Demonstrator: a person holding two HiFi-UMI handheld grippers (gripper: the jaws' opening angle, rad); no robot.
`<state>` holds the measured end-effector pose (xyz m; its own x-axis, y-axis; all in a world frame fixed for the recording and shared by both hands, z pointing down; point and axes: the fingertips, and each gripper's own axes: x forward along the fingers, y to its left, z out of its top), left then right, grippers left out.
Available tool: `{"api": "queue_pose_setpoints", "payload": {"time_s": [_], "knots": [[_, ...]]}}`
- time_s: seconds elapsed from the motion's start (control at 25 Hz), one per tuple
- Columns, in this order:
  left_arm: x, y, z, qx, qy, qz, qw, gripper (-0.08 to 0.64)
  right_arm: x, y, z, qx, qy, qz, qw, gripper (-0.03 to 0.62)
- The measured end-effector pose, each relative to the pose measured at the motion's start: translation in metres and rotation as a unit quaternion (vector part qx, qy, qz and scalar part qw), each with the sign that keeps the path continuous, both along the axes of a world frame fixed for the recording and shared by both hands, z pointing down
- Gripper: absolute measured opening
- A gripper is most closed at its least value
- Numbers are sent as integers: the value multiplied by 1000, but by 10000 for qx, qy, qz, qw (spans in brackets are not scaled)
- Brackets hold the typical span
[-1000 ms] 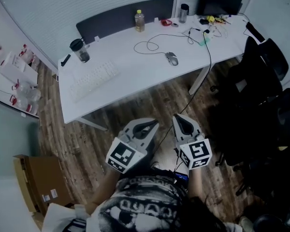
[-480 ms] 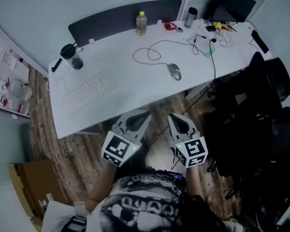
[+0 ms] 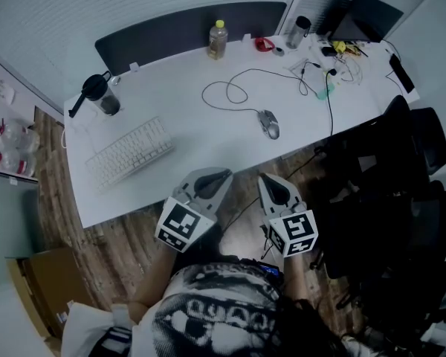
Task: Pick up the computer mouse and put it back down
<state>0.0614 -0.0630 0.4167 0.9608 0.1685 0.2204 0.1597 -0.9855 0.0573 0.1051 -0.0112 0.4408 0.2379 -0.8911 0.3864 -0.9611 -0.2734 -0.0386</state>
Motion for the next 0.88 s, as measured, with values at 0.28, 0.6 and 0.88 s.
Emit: {"api": "queue_pose_setpoints", "payload": {"time_s": [0.28,0.6,0.88], "knots": [[34,-25,8,151,-86,283,9994,6,24,-15,10,79,-91,322,9994,-6],[61,-1,20,90,-285,637,9975,6,58,2,23,16,-269,626,9977,-6],[84,2,34,57,-523,185,9984,6,98,-8,43,-64,-444,148,9989,-6]]}}
